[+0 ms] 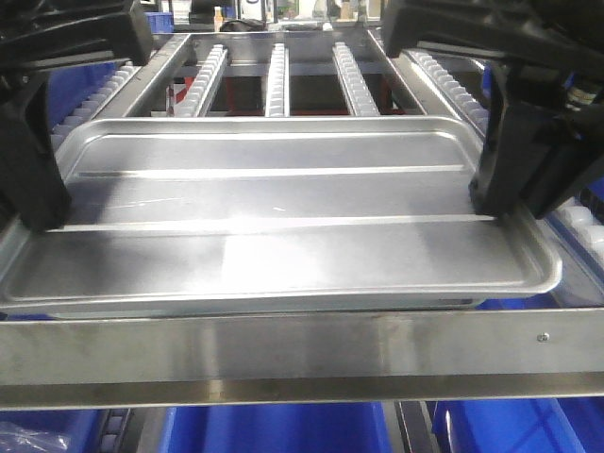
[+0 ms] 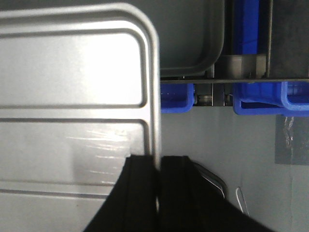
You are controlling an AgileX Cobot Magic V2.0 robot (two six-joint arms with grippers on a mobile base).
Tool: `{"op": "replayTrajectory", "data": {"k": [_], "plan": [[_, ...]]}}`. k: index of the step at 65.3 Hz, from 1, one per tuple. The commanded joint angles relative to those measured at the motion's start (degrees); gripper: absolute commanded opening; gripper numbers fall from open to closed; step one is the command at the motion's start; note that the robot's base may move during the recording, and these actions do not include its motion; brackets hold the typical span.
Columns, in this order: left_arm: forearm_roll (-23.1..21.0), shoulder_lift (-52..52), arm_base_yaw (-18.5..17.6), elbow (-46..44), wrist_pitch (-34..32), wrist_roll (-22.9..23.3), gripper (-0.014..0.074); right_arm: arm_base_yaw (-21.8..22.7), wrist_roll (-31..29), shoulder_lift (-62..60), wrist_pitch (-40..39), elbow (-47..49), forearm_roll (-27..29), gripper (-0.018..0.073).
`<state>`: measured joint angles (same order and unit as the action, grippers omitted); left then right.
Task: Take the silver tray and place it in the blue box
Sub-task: 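Lift the silver tray off the rollers with both grippers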
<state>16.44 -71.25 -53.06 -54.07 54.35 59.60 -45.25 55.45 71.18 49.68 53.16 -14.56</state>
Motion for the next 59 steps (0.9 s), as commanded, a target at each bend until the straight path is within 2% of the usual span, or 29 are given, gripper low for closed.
{"op": "replayTrajectory", "data": {"k": [1,59], "plan": [[1.8,1.7,-0.5,-1.4,-0.7,0.2,-0.0013,0.1,0.3,-1.8,-1.0,1.5,-2.7,0.0058],[1.8,1.7,-0.5,-1.4,-0.7,0.2,-0.0013,0.1,0.3,-1.8,-1.0,1.5,-2.7,0.0058]]}}
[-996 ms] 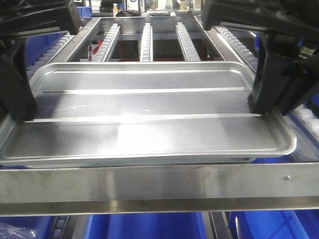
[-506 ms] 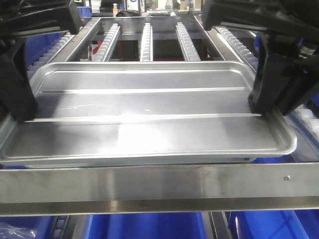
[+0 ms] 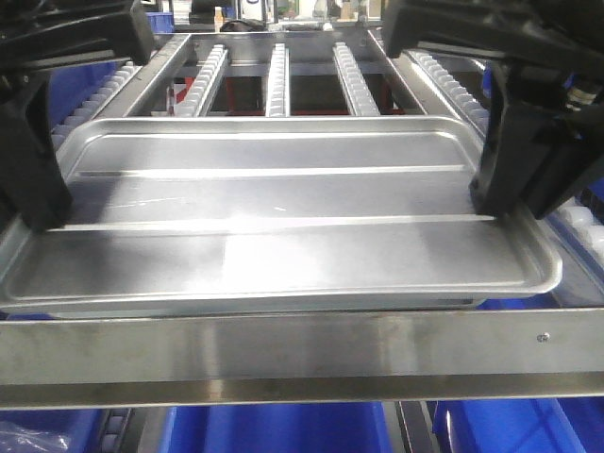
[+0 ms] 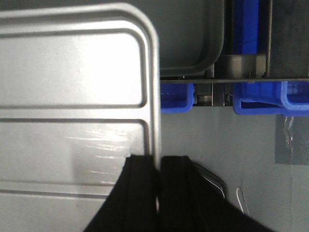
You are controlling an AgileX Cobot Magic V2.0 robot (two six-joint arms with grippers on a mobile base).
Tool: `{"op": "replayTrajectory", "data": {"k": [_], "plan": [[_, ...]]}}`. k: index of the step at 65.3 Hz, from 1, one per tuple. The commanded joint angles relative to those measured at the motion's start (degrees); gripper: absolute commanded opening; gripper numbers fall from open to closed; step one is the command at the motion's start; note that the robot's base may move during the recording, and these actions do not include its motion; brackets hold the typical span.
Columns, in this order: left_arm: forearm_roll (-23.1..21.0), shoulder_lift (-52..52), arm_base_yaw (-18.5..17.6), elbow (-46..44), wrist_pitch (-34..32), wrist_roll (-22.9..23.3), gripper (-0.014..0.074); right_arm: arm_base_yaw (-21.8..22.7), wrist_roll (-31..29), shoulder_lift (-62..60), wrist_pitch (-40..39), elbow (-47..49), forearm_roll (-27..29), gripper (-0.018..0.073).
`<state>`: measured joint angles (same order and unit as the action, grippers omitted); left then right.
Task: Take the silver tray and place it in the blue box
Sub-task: 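Lift the silver tray off the rollers with both grippers, then hold the tray level while the base drives to the blue bins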
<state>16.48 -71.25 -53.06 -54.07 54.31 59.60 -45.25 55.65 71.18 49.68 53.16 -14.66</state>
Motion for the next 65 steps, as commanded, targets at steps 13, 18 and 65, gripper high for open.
{"op": "replayTrajectory", "data": {"k": [13,18,65], "plan": [[1.8,1.7,-0.5,-1.4,-0.7,0.2,-0.0013,0.1,0.1,-1.8,-1.1,1.5,-2.6,0.0058],[1.8,1.7,-0.5,-1.4,-0.7,0.2,-0.0013,0.1,0.1,-1.8,-1.1,1.5,-2.6,0.0058],[0.9,1.7,-0.5,-1.4,-0.7,0.2,-0.0013,0.1,0.1,-1.8,-1.1,1.5,-2.6,0.0058]]}}
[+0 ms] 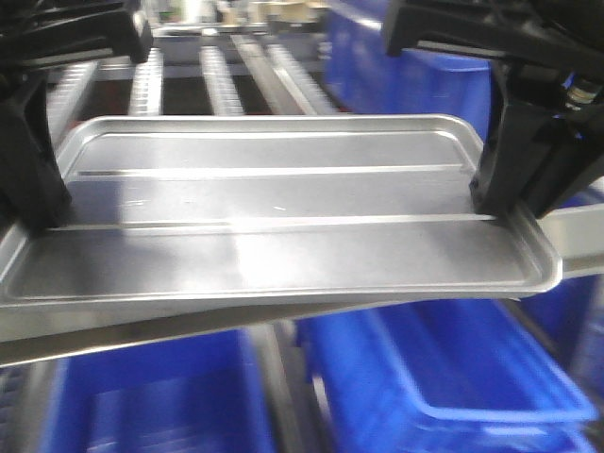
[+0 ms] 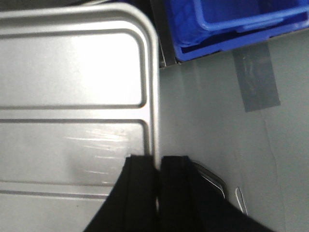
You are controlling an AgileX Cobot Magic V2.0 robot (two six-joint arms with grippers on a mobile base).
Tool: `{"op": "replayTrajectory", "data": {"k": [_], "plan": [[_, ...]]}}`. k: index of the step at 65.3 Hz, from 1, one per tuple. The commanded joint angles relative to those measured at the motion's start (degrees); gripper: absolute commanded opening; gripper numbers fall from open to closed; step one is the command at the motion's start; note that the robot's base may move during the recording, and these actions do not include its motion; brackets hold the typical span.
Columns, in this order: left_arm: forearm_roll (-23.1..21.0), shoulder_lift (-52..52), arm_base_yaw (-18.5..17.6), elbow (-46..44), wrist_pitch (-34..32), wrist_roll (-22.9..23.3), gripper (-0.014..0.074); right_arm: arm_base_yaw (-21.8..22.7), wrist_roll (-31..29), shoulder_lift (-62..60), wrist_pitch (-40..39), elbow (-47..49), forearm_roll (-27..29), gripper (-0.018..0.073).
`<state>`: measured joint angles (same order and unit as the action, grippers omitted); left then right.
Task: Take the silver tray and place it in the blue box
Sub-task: 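Hold the tray level while the base drives to the blue bins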
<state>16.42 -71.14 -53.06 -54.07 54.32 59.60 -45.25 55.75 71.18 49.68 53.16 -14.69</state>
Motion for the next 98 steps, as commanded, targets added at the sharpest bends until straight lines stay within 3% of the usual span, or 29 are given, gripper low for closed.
{"op": "replayTrajectory", "data": {"k": [1,98], "plan": [[1.0,1.6,-0.5,-1.4,-0.7,0.2,-0.0013,0.1,0.0,-1.8,-1.1,1.5,-2.6,0.0058],[0.8,1.6,-0.5,-1.4,-0.7,0.2,-0.0013,0.1,0.0,-1.8,-1.1,1.5,-2.6,0.0058]]}}
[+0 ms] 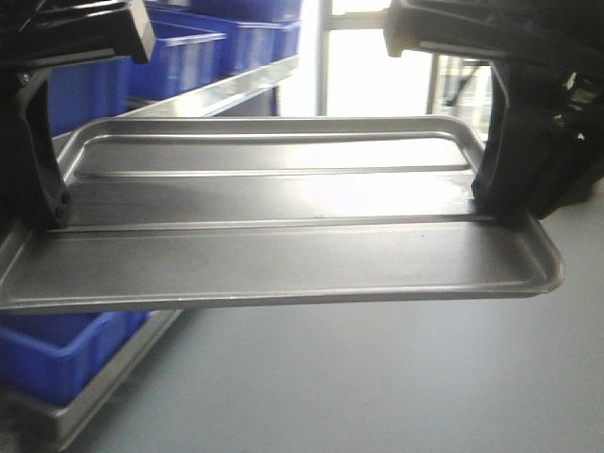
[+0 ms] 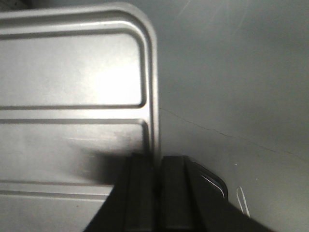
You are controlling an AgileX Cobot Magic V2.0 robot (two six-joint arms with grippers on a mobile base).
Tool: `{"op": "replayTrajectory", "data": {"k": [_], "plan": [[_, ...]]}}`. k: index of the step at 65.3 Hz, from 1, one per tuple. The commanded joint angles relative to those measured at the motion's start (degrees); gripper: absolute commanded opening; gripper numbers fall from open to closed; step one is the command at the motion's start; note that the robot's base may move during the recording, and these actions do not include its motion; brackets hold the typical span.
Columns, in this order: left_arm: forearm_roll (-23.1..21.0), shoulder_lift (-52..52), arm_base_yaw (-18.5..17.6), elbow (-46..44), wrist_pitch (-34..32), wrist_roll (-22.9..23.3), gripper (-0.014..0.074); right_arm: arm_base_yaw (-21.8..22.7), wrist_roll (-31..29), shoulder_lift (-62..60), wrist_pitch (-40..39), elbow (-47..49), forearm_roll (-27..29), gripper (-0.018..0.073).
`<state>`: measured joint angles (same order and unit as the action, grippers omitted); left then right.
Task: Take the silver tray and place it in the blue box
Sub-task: 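Hold the tray level while the base drives to the blue bins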
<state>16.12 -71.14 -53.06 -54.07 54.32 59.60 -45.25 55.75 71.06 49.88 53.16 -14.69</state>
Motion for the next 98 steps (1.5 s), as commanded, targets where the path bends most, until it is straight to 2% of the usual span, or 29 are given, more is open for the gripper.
{"op": "replayTrajectory", "data": {"k": [1,98], "plan": [[1.1,1.6,-0.5,-1.4,-0.7,0.2,-0.0013,0.1,0.0,-1.7,-1.3,1.5,-2.6,0.0058],[1.1,1.6,-0.5,-1.4,-0.7,0.2,-0.0014,0.1,0.0,-1.7,-1.2,1.5,-2.6,0.0058]]}}
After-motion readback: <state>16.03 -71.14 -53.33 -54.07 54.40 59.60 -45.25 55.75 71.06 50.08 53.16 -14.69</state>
